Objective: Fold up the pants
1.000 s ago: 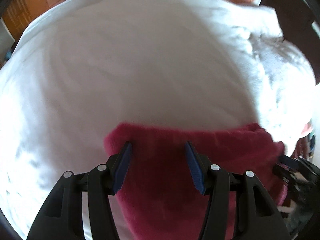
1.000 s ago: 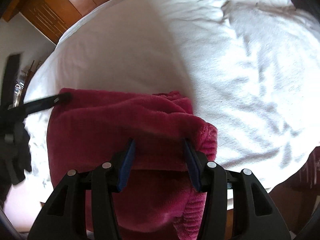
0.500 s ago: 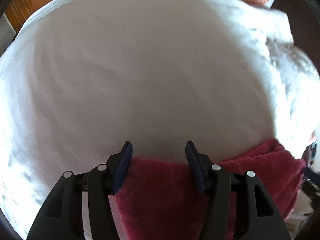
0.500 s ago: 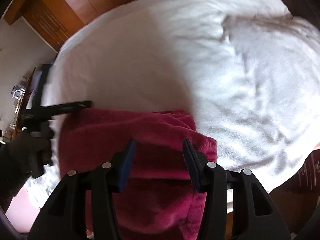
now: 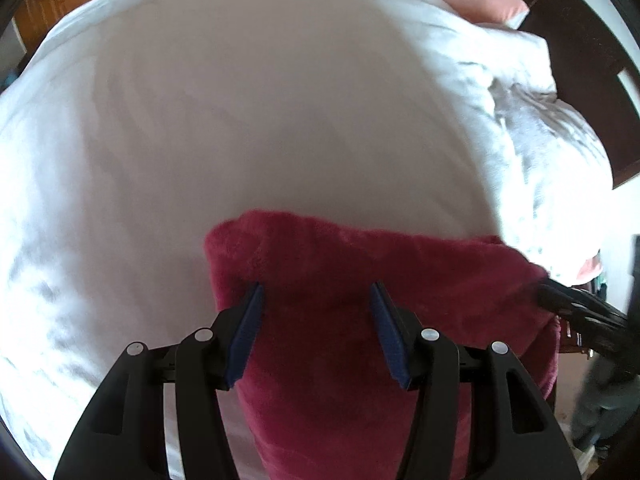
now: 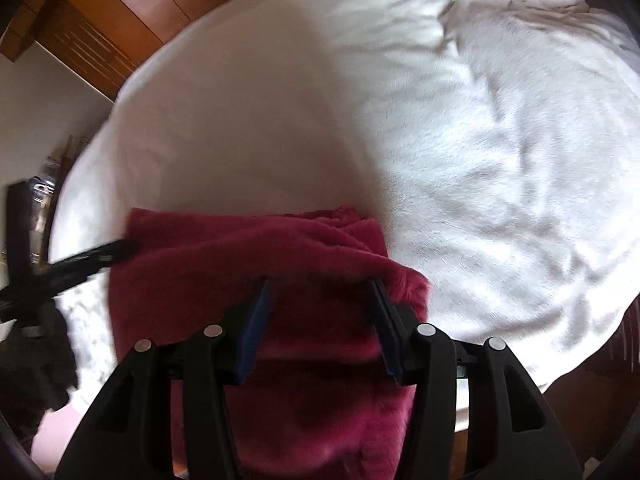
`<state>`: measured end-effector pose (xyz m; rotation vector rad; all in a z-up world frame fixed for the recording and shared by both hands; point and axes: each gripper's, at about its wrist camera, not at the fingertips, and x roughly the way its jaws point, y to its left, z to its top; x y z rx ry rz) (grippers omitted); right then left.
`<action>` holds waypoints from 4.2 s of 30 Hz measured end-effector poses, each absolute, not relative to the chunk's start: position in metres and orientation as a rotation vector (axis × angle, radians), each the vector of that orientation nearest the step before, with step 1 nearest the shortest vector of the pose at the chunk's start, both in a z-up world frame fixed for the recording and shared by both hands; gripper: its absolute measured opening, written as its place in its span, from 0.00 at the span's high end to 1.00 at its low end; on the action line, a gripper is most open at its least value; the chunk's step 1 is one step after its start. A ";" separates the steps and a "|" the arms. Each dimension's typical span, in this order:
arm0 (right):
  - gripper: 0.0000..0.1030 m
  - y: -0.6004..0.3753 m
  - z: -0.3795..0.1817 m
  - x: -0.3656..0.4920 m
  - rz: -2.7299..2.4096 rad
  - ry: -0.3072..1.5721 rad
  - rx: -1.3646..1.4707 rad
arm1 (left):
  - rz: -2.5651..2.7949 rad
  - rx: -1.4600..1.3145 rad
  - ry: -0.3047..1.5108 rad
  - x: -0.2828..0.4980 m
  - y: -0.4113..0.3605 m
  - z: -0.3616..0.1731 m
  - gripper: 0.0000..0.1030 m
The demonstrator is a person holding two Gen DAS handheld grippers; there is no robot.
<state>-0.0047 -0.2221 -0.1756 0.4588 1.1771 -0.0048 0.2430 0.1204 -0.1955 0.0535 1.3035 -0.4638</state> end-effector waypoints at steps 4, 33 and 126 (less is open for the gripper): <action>0.24 -0.233 -0.167 -0.035 0.014 1.145 0.465 | -0.445 0.044 1.273 0.236 0.134 -0.186 0.35; 0.19 -0.228 -0.258 -0.036 -0.044 1.309 0.577 | -0.444 0.114 1.282 0.175 0.166 -0.187 0.21; 0.56 -0.228 -0.141 0.188 0.260 1.084 0.687 | -0.652 -0.442 1.257 0.274 0.143 -0.148 0.49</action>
